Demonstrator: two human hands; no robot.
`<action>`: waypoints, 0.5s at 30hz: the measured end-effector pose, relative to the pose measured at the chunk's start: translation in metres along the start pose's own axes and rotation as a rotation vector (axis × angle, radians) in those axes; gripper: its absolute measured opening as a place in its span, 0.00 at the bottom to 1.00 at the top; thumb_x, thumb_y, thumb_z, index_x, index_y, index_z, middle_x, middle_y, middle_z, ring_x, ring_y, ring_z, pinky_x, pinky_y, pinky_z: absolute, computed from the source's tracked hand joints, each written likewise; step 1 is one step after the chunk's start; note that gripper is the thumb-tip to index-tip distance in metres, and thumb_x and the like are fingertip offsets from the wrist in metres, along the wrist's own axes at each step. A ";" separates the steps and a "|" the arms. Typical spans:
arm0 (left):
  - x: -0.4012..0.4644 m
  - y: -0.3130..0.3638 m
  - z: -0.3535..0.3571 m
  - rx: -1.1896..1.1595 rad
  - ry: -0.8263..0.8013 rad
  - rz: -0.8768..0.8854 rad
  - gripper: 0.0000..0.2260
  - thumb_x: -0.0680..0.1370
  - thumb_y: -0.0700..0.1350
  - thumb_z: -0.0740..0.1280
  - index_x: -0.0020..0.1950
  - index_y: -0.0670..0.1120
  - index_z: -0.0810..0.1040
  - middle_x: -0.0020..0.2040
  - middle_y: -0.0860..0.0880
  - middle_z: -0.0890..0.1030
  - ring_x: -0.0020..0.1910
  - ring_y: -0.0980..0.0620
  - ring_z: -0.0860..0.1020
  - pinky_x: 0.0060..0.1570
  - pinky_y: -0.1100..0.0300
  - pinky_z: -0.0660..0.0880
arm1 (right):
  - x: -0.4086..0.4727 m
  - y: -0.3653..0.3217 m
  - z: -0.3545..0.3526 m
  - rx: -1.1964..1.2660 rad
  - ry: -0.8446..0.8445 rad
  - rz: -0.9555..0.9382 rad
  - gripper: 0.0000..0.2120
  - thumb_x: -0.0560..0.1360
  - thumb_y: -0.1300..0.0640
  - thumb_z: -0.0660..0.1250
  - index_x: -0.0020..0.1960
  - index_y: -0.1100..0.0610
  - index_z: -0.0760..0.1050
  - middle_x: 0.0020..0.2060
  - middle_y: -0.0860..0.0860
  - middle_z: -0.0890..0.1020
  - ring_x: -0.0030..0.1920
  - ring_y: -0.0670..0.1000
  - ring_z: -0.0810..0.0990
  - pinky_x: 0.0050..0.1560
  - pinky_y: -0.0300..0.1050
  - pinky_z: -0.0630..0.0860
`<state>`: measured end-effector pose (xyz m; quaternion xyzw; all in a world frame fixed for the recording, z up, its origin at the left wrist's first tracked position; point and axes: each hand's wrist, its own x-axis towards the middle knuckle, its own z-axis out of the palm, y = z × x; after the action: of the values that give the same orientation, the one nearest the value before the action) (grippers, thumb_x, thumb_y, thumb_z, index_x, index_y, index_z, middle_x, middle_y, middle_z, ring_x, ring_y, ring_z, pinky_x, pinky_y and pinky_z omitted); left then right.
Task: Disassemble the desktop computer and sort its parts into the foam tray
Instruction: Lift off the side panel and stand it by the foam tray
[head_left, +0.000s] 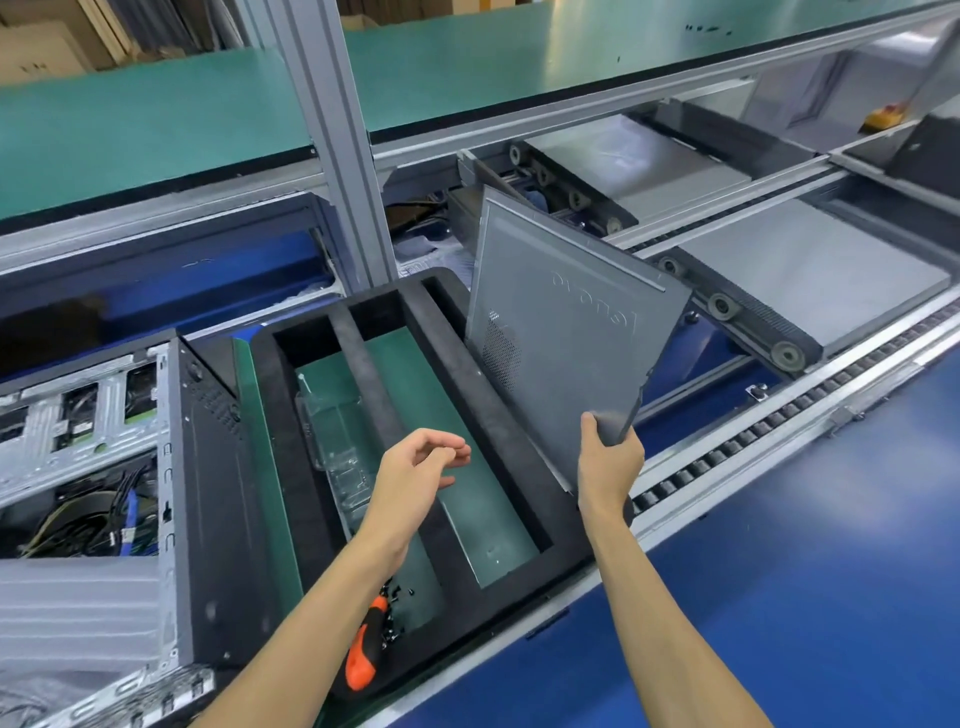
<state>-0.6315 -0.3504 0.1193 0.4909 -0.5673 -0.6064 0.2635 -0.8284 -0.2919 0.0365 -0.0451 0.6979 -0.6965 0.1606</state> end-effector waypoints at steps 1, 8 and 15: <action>0.000 0.000 0.001 -0.002 0.001 -0.005 0.09 0.80 0.35 0.62 0.50 0.42 0.82 0.47 0.49 0.86 0.50 0.53 0.84 0.58 0.48 0.79 | -0.004 0.000 -0.002 0.004 -0.007 -0.004 0.08 0.78 0.58 0.71 0.57 0.54 0.81 0.50 0.45 0.85 0.51 0.43 0.83 0.58 0.45 0.80; -0.006 0.004 0.001 -0.024 0.003 -0.014 0.09 0.80 0.35 0.61 0.51 0.42 0.81 0.47 0.48 0.86 0.50 0.52 0.85 0.57 0.47 0.79 | -0.016 -0.014 -0.014 0.044 -0.061 -0.132 0.16 0.78 0.55 0.72 0.62 0.43 0.73 0.57 0.34 0.81 0.60 0.35 0.77 0.62 0.35 0.74; -0.022 0.009 -0.013 -0.036 0.046 0.008 0.10 0.80 0.35 0.60 0.53 0.42 0.81 0.48 0.48 0.86 0.50 0.52 0.84 0.57 0.47 0.80 | -0.026 -0.053 -0.026 0.077 0.213 -0.544 0.09 0.78 0.55 0.70 0.56 0.52 0.74 0.51 0.41 0.77 0.52 0.49 0.78 0.58 0.52 0.77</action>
<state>-0.6142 -0.3388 0.1356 0.4976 -0.5521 -0.6040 0.2878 -0.8194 -0.2607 0.0922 -0.1510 0.6462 -0.7407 -0.1046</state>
